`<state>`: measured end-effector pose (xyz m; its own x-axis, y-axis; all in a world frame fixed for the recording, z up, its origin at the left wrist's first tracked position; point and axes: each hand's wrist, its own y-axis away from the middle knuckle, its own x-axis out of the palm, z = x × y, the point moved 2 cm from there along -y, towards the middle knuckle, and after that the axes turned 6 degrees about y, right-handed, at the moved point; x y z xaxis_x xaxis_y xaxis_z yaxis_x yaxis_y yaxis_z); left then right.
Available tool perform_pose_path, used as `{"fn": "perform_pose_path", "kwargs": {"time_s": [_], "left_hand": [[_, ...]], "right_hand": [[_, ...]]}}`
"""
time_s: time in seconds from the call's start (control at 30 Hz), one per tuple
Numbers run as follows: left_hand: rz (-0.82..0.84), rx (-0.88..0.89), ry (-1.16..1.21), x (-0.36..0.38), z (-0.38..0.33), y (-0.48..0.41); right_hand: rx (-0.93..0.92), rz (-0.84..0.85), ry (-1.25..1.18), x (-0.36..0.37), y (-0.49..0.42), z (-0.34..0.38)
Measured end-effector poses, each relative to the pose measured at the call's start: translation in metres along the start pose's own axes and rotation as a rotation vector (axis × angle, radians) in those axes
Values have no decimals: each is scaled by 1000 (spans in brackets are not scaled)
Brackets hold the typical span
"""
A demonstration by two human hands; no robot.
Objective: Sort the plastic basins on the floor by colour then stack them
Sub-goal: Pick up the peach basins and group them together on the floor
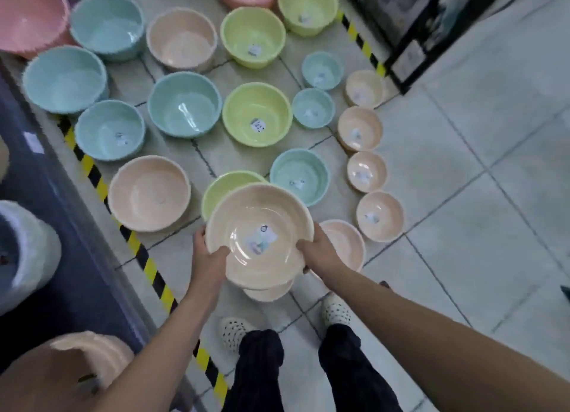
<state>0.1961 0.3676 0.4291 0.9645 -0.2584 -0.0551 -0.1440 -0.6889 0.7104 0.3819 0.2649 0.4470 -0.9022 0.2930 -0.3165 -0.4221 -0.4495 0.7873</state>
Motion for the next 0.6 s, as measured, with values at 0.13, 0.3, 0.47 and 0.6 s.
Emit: {"fn": "perform_pose_path", "kwargs": {"time_s": [0.13, 0.3, 0.47, 0.6], "left_hand": [[58, 7, -108, 71, -34, 55], [100, -13, -157, 183, -44, 117], [59, -22, -116, 305, -29, 169], [16, -14, -81, 390, -17, 211]], "right_hand": [[19, -57, -103, -84, 54, -19], [1, -162, -165, -201, 83, -58], [-37, -178, -130, -327, 83, -95], [-43, -131, -64, -422, 79, -121]]}}
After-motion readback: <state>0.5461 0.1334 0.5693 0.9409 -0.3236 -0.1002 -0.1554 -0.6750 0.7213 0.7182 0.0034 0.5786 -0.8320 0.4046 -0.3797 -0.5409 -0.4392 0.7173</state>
